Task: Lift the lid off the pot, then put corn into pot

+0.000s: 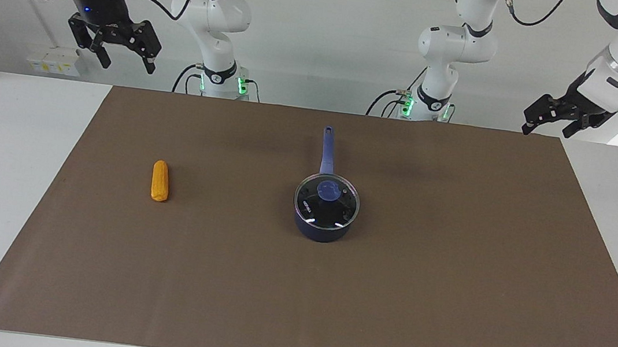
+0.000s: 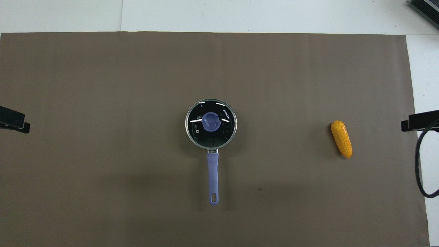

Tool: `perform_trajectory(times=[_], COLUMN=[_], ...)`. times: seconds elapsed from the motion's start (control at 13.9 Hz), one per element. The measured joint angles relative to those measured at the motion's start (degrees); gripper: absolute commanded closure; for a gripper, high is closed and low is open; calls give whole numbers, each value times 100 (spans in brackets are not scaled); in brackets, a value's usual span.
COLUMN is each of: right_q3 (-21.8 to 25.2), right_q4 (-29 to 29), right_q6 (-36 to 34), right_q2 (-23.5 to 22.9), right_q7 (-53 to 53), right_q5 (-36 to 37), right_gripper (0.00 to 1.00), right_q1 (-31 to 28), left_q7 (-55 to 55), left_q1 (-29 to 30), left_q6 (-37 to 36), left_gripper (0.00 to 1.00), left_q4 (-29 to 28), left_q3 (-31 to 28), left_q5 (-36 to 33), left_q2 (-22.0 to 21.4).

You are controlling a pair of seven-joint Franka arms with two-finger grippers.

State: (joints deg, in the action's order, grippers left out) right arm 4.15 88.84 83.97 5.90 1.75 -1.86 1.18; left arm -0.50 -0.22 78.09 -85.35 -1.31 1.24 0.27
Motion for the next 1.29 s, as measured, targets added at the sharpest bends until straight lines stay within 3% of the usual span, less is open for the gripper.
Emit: perform_trajectory(times=[1.29], right_q3=[0], right_q4=[0], right_q6=[0], right_q2=[0], right_q7=[0], right_q5=[0], right_gripper=[0], right_q1=[0], left_q7=[63], left_q1=[-816], left_q6=[1944], left_gripper=[0], left_q4=[-1702], left_q3=[127], left_q5=[1], left_q2=[-21])
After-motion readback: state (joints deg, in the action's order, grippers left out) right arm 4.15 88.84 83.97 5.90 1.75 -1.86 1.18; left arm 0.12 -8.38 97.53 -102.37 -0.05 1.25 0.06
